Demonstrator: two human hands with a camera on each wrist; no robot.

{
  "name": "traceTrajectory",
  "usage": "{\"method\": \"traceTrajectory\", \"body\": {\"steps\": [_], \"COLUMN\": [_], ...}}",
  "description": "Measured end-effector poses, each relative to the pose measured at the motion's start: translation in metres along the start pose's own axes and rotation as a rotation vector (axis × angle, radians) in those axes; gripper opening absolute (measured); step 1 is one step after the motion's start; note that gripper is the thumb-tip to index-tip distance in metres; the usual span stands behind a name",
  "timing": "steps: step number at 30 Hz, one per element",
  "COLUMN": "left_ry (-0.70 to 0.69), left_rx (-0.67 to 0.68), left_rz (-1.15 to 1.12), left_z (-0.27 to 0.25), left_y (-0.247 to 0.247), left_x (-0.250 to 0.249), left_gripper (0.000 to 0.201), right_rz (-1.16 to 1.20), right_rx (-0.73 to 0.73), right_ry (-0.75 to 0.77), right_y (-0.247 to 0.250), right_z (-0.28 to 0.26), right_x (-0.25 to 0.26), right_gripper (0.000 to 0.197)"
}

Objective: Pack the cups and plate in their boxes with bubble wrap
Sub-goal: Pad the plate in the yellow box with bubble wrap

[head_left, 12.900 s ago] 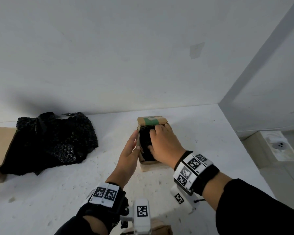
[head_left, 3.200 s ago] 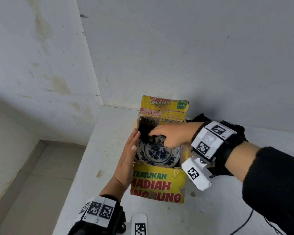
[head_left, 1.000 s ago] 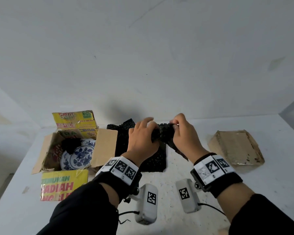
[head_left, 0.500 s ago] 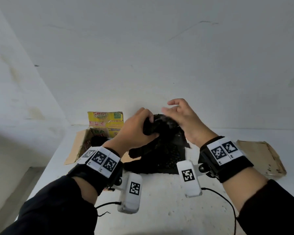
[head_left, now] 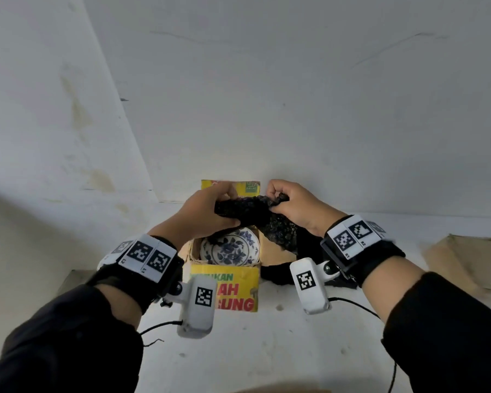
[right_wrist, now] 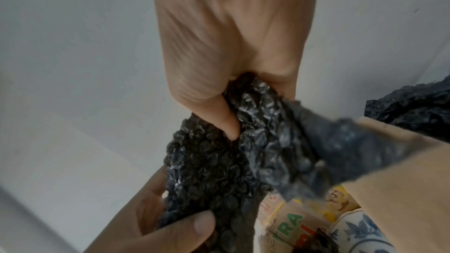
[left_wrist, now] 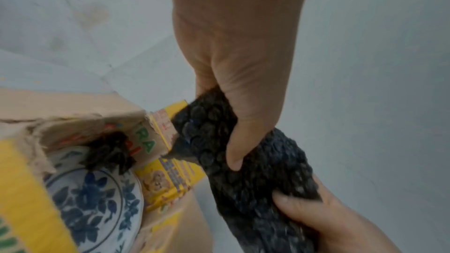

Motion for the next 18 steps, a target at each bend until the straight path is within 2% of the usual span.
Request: {"method": "traceTrajectory", "body": {"steps": [4,6,10,13,16,18], "left_ry": [0.087,0.137,0.203,0.25,0.285,0.351], "left_rx": [-0.028,-0.041,-0.024,0.061,0.146,0.204], "left_rz": [-0.073,-0.112,-0.105,-0.212,-0.359,-0.485], "left_z": [-0.005,-0.007,-0.008,-0.011,-0.017,-0.02], "left_y": [0.008,0.009,0.005,-0.003,-0.012,-0.021], "left_x": [0.035,0.046,0.059,0.062,0.056,0.059], "left_gripper": [0.033,0.037,0.043,0.043,0.047,0.057], "right_rz": [-0.106,-0.192,-0.427,-0.53,-0.416,-0.302], "right_rx": [0.071,0.07,0.027,0.06,0.047,-0.022], "right_ry": [0.081,0.131,0.123,0.027,-0.175,-0.267], "right_y": [-0.026,-0.036,-0.051,-0.066,-0.082,-0.092], "right_z": [0.006,0.007,0.006,0.009,0.013,0.018], "right_x": [0.002,0.002,-0.006,-0.014,-0.017,-0.02], "right_gripper": [0.044,0.044,0.039,0.033,0.051,0.063]}}
Point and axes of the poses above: each hand's wrist, its own z-axis towards the middle knuckle, its own y-axis out of the back of the hand, x = y × z, the point moved 4 cm from there along z, towards the middle knuckle, and after that the axes turned 11 degrees about -x, right-handed, at the moved point
